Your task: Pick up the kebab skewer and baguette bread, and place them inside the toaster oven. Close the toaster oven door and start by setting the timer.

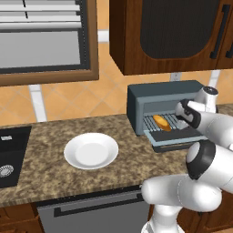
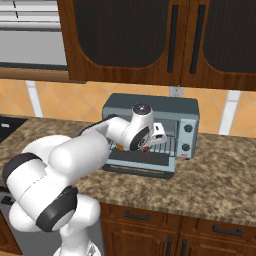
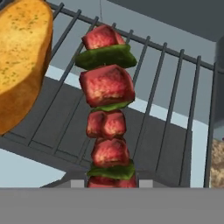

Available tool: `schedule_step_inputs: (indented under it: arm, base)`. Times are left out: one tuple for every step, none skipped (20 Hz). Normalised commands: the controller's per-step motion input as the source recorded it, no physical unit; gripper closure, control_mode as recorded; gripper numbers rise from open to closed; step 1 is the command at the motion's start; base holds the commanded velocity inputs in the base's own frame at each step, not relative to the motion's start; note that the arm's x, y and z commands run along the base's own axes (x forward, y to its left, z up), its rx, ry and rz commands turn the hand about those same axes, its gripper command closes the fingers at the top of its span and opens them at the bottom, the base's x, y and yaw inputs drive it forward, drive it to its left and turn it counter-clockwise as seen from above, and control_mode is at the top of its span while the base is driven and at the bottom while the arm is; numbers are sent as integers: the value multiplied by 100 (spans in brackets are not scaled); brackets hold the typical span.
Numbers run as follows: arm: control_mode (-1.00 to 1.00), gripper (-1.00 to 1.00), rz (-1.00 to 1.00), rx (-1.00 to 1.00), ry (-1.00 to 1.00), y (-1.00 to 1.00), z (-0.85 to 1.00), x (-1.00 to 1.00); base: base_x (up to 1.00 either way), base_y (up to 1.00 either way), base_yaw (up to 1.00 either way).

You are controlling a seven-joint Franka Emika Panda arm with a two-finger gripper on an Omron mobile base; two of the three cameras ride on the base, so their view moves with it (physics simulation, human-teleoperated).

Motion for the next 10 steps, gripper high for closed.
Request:
schedule_step_inputs:
  arm:
    - [-100, 100, 5, 0, 0, 0, 0, 0]
    - [-100, 100, 4, 0, 0, 0, 0, 4]
    - [-100, 100, 4, 0, 0, 0, 0, 6]
    - [-100, 100, 4, 0, 0, 0, 0, 11]
    - [-100, 100, 4, 0, 0, 0, 0, 14]
    - [-100, -100, 4, 0, 0, 0, 0, 11]
    - [-100, -100, 4, 0, 0, 0, 0, 9]
    - [-100, -100, 4, 0, 0, 0, -2, 4]
    - [-100, -100, 4, 0, 0, 0, -3, 0]
    - [-100, -100, 3, 0, 0, 0, -1, 0]
  base:
    - [0, 0, 0]
    - [0, 0, 0]
    - [0, 0, 0]
    - [0, 0, 0]
    - [0, 0, 0]
    - [0, 0, 0]
    - [0, 0, 0]
    - [0, 0, 0]
    - [0, 0, 0]
    - [0, 0, 0]
